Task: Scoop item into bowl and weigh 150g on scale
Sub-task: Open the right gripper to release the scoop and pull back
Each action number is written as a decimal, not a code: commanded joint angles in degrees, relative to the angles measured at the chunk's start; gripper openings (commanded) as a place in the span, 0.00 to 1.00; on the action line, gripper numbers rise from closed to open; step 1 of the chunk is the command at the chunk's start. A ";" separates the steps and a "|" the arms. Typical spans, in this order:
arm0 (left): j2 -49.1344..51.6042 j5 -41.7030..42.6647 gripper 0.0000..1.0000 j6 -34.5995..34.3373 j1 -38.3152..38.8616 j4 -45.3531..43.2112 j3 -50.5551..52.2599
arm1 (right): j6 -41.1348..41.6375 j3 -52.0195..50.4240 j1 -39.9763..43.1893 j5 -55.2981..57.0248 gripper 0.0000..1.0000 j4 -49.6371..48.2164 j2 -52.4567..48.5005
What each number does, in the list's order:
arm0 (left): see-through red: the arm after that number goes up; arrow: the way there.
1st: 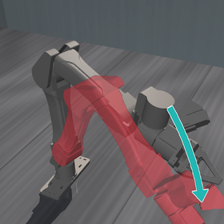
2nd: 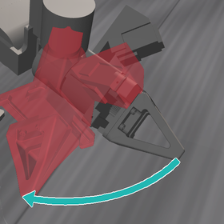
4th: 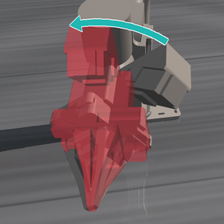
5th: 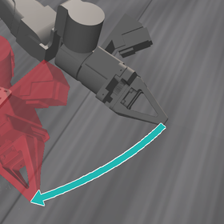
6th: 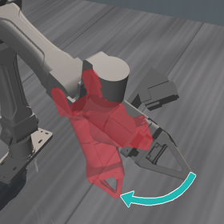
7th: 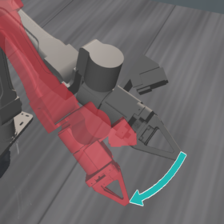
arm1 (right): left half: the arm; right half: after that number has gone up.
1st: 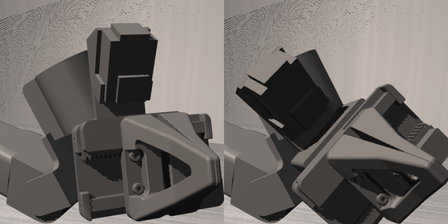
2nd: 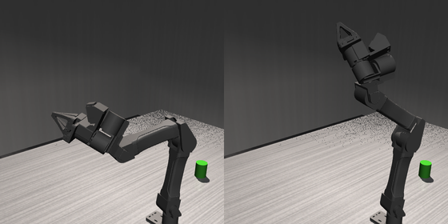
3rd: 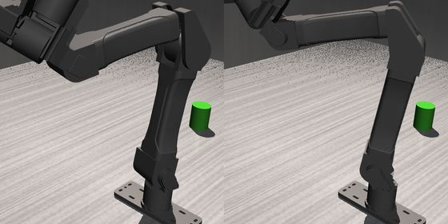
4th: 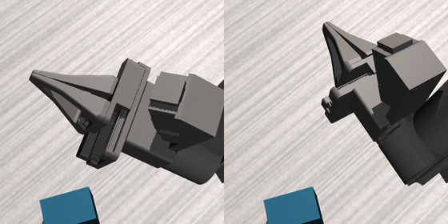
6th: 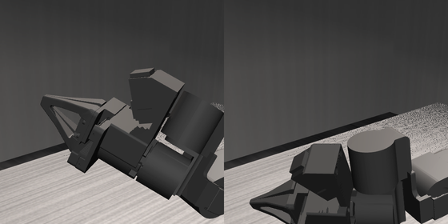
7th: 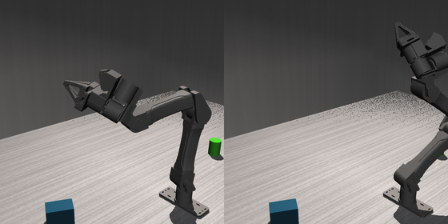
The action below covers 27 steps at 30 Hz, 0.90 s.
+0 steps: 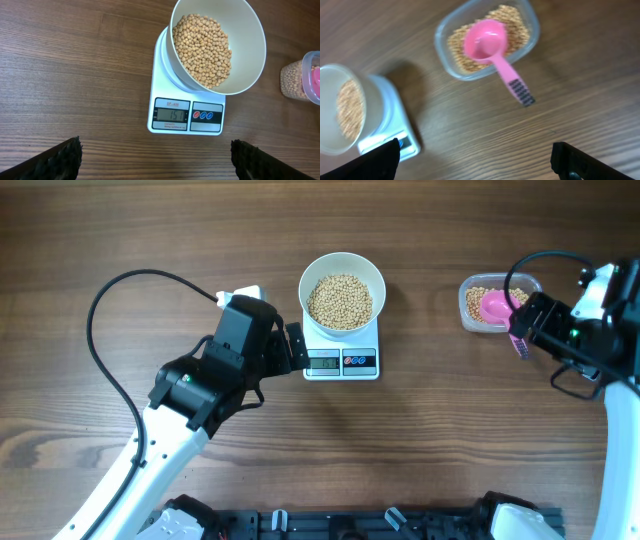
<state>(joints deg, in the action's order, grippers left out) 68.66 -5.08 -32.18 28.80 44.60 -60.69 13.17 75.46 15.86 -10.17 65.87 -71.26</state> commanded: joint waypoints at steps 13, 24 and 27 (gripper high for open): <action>-0.42 -0.57 1.00 0.48 -0.26 -0.11 -0.07 | -11.67 0.26 -0.02 2.08 1.00 4.07 13.94; -0.42 -0.57 1.00 0.48 -0.26 -0.11 -0.07 | -11.61 0.26 -0.02 2.10 1.00 4.11 6.49; -0.42 -0.57 1.00 0.48 -0.26 -0.11 -0.07 | -11.65 0.26 -0.02 2.91 1.00 4.79 4.22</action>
<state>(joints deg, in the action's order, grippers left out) 68.66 -5.08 -32.18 28.80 44.60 -60.69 2.24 75.46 15.86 -8.69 70.04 -64.90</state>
